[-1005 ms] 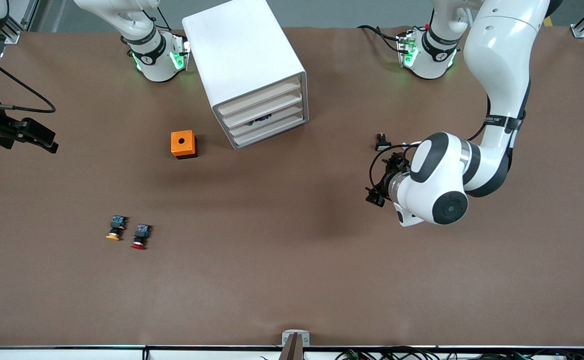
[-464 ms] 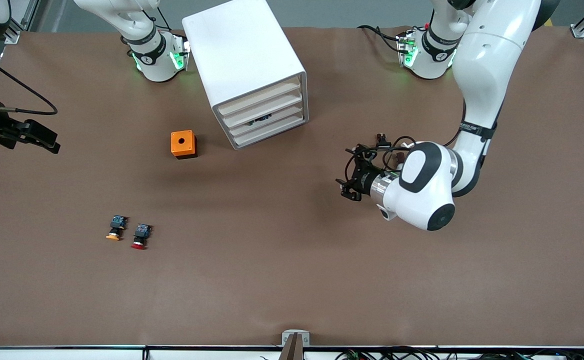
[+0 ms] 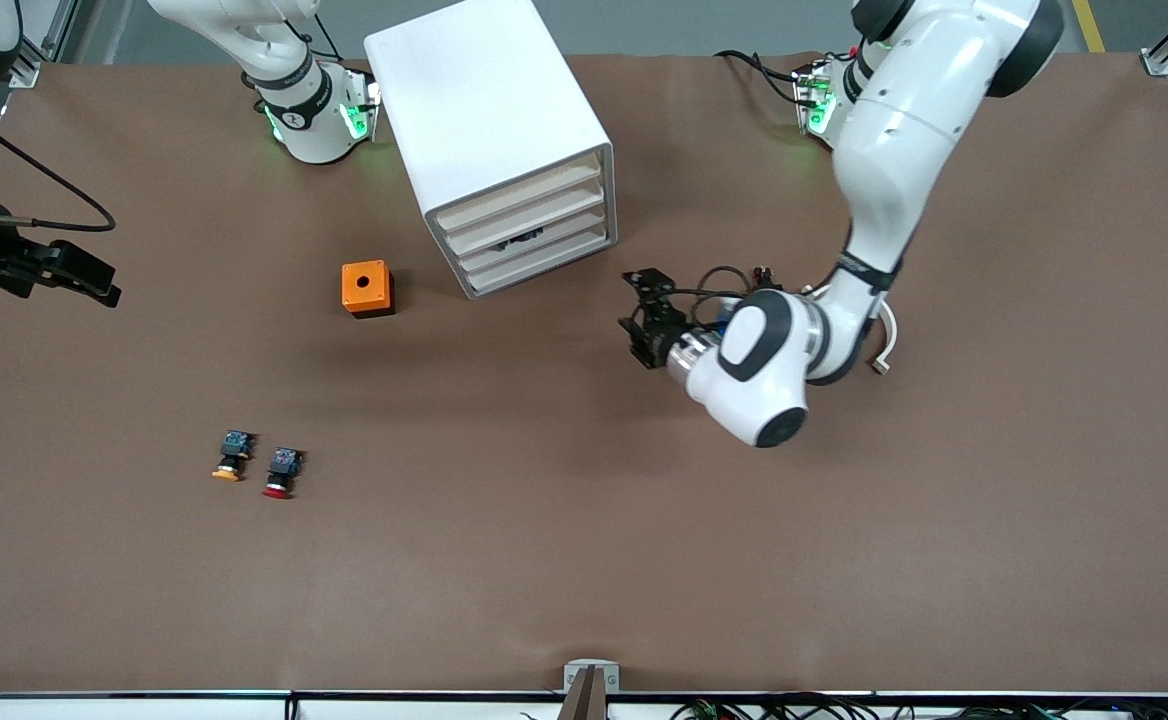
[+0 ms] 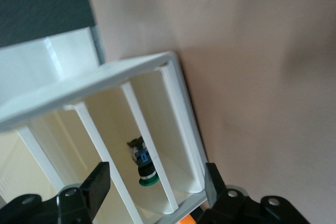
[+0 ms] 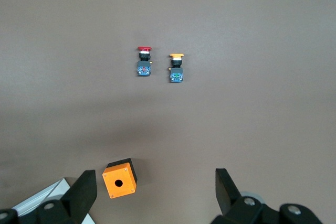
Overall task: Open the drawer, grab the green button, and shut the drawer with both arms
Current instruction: 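Move the left gripper toward the white cabinet's drawer handle, then grasp the drawer handle with the left gripper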
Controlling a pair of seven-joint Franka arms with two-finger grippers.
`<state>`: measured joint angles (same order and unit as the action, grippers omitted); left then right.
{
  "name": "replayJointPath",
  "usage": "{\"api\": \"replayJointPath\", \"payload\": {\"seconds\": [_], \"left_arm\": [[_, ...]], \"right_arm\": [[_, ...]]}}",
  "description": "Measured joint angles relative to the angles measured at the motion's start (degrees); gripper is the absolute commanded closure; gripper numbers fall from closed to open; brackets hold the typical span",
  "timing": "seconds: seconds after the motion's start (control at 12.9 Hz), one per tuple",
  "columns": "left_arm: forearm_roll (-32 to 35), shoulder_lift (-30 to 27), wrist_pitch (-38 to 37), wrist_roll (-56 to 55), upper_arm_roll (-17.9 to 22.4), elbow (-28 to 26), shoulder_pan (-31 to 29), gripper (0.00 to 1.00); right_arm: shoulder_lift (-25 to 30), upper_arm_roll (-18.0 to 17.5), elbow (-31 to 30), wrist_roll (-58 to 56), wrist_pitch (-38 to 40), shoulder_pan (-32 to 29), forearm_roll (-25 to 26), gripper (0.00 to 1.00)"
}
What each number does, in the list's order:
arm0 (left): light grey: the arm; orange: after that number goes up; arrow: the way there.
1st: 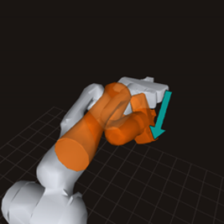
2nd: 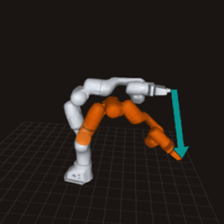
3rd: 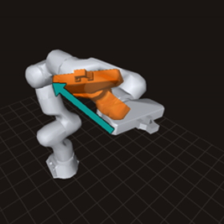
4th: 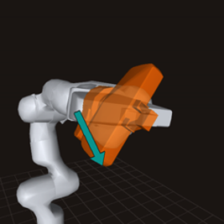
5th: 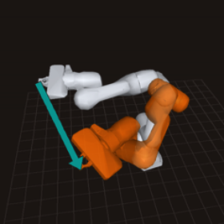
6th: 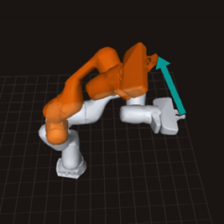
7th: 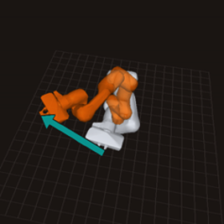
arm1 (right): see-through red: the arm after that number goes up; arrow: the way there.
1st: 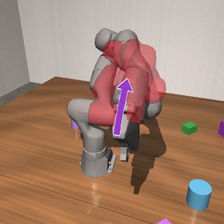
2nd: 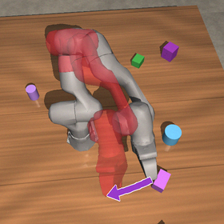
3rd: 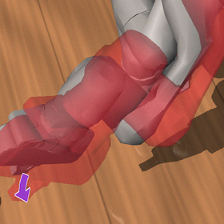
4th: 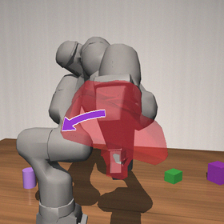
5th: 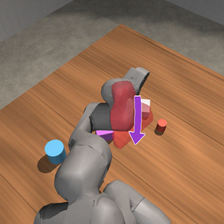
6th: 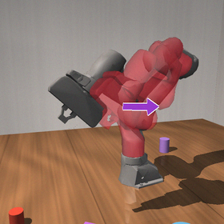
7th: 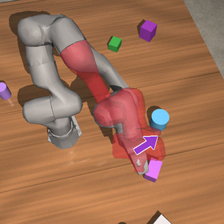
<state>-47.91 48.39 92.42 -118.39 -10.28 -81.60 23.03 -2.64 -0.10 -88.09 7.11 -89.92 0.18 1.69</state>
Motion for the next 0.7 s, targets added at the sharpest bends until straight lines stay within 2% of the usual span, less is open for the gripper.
{"api": "replayJointPath", "payload": {"seconds": [0.23, 0.54, 0.7], "left_arm": [[-4.13, 3.83, -0.12, -6.50, -0.05, 0.04, 1.74, 0.35], [-9.38, 6.16, -0.19, -13.29, -0.04, 0.07, 5.35, 0.47], [-10.85, 6.83, -0.60, -16.44, -0.06, 0.08, 6.56, 0.48]], "right_arm": [[0.00, 0.00, -0.01, 0.00, 0.03, 0.00, 0.00, 0.00], [0.00, 0.00, -0.02, 0.00, 0.29, 0.00, 0.00, 0.00], [0.00, 0.00, -0.05, 0.00, 0.58, 0.00, 0.00, 0.00]]}}
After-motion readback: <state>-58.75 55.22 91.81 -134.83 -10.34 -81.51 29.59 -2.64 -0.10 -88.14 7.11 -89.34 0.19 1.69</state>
